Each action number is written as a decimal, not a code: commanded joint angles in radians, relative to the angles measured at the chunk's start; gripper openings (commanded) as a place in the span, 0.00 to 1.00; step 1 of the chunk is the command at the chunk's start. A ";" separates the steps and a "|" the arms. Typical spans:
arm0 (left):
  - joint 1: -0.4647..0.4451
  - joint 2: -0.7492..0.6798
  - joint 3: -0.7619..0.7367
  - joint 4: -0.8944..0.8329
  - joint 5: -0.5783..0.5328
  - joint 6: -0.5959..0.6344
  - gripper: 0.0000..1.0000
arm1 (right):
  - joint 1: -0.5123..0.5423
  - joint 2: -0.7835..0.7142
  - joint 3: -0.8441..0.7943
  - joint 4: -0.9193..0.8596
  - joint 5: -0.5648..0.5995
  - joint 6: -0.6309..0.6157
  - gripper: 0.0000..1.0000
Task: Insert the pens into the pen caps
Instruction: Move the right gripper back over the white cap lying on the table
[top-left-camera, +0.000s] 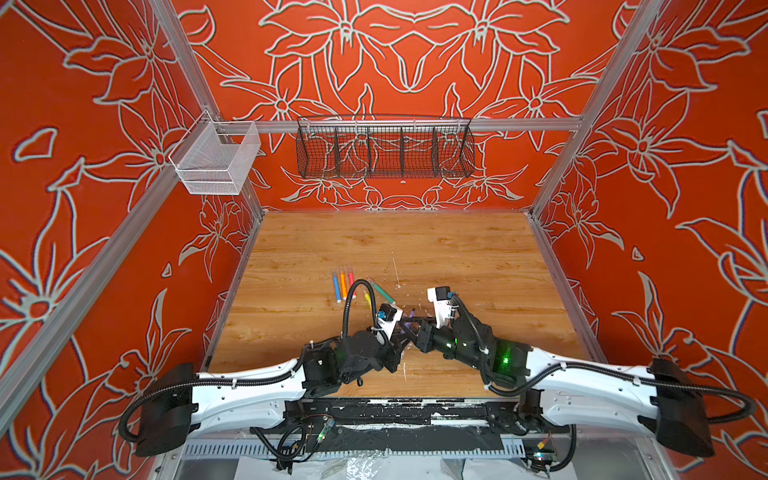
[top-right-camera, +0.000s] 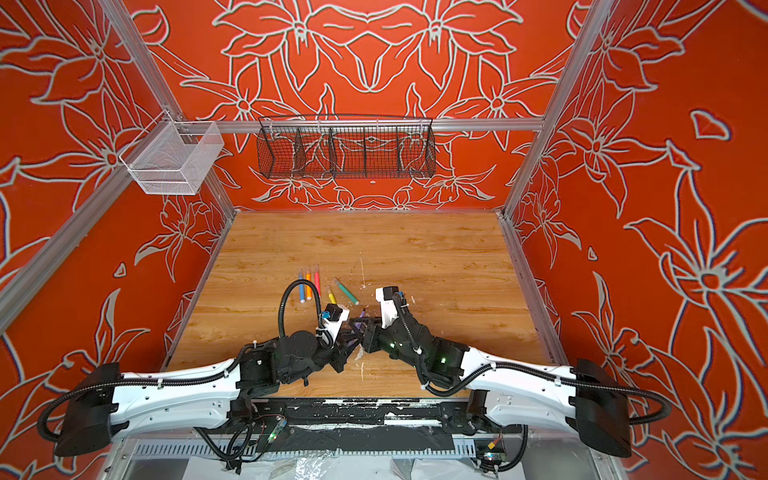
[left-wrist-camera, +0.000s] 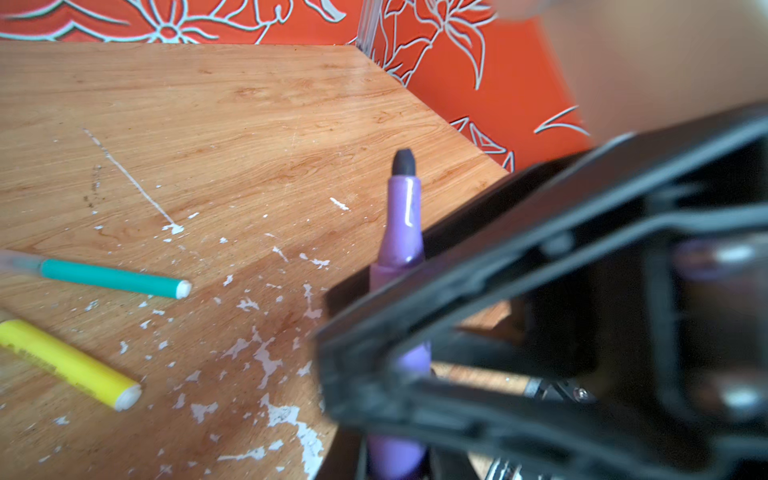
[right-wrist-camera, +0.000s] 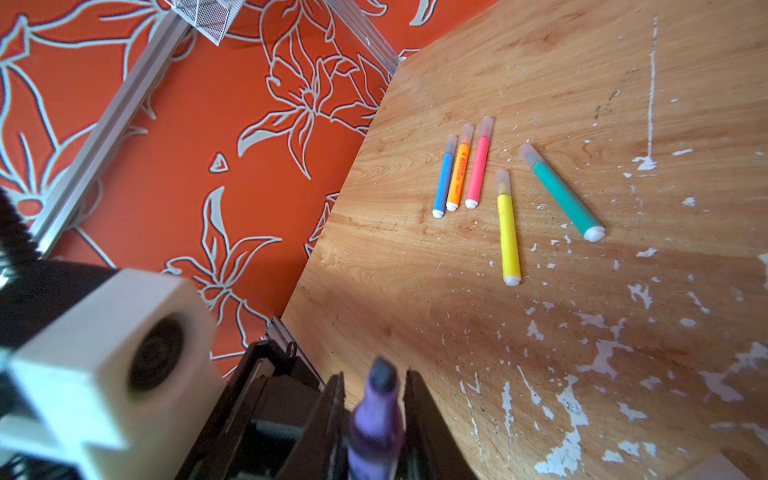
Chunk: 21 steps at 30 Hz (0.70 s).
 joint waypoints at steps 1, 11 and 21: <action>0.051 -0.027 0.053 -0.097 0.010 -0.023 0.00 | 0.000 -0.108 0.043 -0.206 0.153 -0.031 0.38; 0.445 0.059 0.363 -0.506 0.217 -0.116 0.00 | -0.001 -0.093 0.079 -0.648 0.254 0.002 0.47; 0.460 0.079 0.126 -0.174 0.087 0.013 0.00 | -0.001 0.168 0.140 -0.701 0.215 0.036 0.55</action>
